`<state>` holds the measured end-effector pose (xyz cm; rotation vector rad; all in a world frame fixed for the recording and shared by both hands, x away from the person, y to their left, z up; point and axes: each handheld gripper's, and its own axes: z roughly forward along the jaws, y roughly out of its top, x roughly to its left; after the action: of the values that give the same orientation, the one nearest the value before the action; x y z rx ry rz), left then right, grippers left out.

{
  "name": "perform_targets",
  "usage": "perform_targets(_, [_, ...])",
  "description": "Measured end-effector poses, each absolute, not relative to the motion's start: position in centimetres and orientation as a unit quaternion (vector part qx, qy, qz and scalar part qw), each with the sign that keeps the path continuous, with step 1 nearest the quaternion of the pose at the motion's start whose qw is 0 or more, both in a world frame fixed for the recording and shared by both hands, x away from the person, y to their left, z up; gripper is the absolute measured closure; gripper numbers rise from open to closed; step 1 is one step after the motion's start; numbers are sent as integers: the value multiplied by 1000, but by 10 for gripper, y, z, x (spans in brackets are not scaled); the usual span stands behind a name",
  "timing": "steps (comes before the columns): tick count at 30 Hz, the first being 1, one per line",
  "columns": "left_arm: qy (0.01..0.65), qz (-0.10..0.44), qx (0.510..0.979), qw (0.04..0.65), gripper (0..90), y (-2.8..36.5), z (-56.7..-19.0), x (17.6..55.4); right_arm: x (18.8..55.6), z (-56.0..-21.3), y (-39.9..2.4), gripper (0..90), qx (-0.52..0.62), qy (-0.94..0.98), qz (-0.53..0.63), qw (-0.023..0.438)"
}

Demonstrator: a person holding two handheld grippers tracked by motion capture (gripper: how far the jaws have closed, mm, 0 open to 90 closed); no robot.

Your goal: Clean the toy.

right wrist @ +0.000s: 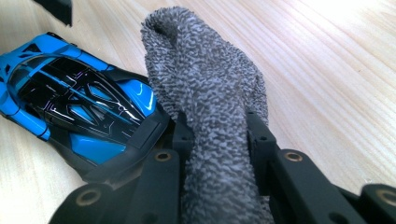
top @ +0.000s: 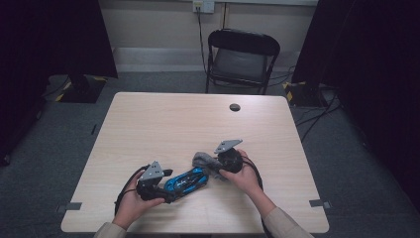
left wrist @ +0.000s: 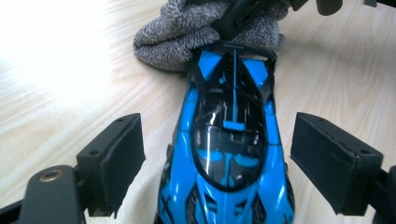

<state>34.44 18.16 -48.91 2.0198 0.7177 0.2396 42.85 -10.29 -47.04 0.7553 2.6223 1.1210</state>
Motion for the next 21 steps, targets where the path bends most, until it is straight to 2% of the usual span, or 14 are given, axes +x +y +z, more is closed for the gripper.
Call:
perform_targets(5, [299,115,820,474,173,184,-493,341,428,-470,-102,715,255,885,377,97])
perform_targets(18, [314,97,826,457,171,184,-497,340,426,-469,-99,712,249,889,374,91])
perform_targets(21, [307,92,825,465,199,184,-496,342,425,-470,-98,717,241,893,370,86])
